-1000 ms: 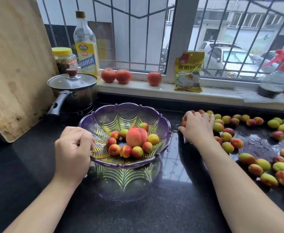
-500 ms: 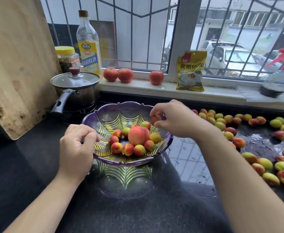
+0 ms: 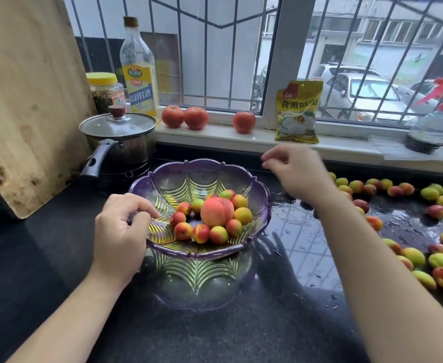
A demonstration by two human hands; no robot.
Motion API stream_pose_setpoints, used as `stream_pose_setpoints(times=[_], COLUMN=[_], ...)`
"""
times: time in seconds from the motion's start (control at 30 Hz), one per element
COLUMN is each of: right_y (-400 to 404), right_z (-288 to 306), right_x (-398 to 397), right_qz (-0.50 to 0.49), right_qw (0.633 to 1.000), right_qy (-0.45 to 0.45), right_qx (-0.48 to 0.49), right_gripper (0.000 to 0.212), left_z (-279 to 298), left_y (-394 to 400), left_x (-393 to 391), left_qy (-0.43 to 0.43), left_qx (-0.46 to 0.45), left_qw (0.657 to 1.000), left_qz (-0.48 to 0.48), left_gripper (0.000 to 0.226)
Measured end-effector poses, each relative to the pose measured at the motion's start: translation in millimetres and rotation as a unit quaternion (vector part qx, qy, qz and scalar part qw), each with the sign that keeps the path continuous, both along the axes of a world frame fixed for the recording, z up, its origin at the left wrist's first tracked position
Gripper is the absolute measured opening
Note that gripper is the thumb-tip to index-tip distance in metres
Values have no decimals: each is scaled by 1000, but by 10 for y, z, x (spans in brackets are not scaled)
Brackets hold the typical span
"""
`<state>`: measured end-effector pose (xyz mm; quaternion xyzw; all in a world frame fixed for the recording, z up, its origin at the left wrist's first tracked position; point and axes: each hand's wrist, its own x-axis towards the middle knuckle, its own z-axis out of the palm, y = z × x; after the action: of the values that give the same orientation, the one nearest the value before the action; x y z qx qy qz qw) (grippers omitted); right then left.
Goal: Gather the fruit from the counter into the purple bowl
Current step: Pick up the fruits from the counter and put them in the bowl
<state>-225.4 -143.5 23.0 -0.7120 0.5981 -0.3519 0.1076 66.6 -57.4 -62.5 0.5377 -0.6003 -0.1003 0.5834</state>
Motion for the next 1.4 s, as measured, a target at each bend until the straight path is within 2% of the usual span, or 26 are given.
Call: stream_pose_setpoints(times=[0.07,0.13,0.2,0.27,0.37,0.43,0.53,0.67,0.87,0.93,1.0,1.1,1.17,1.27,1.4], right_y=[-51,-100,-135,-182,-265,-308,-317,-332,-376,-362,-332,-189,26,322,367], right_z=[26,-26,-134,-249,-464,-627,-782,-822,-865,-855,-706,-198,142,299,29], right_x=[-325,-655,-825,-793,-594,-484,-437,-409,-458,-459,-428,-284,-98,283,700], right_qz=[-87,-173,-214,-196,-145,-123,-127,-140,-135,-143,-142,-53,66,191,236], right_qw=[996,984,967,966,967,954,941,942,954,965,983,997,990,978,958], right_qy=[-29,18,81,118,196,259,293,295,268,219,106,-61,-104,6,159], right_qx=[-5,40,109,118,76,90,115,74,22,-4,-35,19,70,79,35], right_gripper=[18,20,24,33,43,49,50,48,29,23,16,21,30,23,23], left_z=[4,1,1,-5,-9,-11,-17,-25,-22,-17,-13,-6,9,32,44], left_y=[-6,-13,-17,-25,-33,-35,-34,-40,-25,-26,-29,-17,1,34,65], left_x=[3,-5,-11,-29,-41,-39,-34,-34,-37,-38,-38,-50,-62,-51,-20], left_qy=[5,10,9,6,-1,-3,-1,-5,-9,-11,-5,-3,-4,-3,-6], left_qx=[6,10,10,10,6,3,2,2,2,3,6,-1,-17,-61,-105], left_qw=[1000,1000,1000,1000,1000,1000,1000,1000,1000,1000,1000,1000,1000,998,994], left_qz=[-4,-6,-7,-9,-12,-11,-10,-12,-8,-9,-8,-9,-18,-13,-6], left_gripper=[26,27,27,28,28,29,28,28,26,26,26,26,26,29,34])
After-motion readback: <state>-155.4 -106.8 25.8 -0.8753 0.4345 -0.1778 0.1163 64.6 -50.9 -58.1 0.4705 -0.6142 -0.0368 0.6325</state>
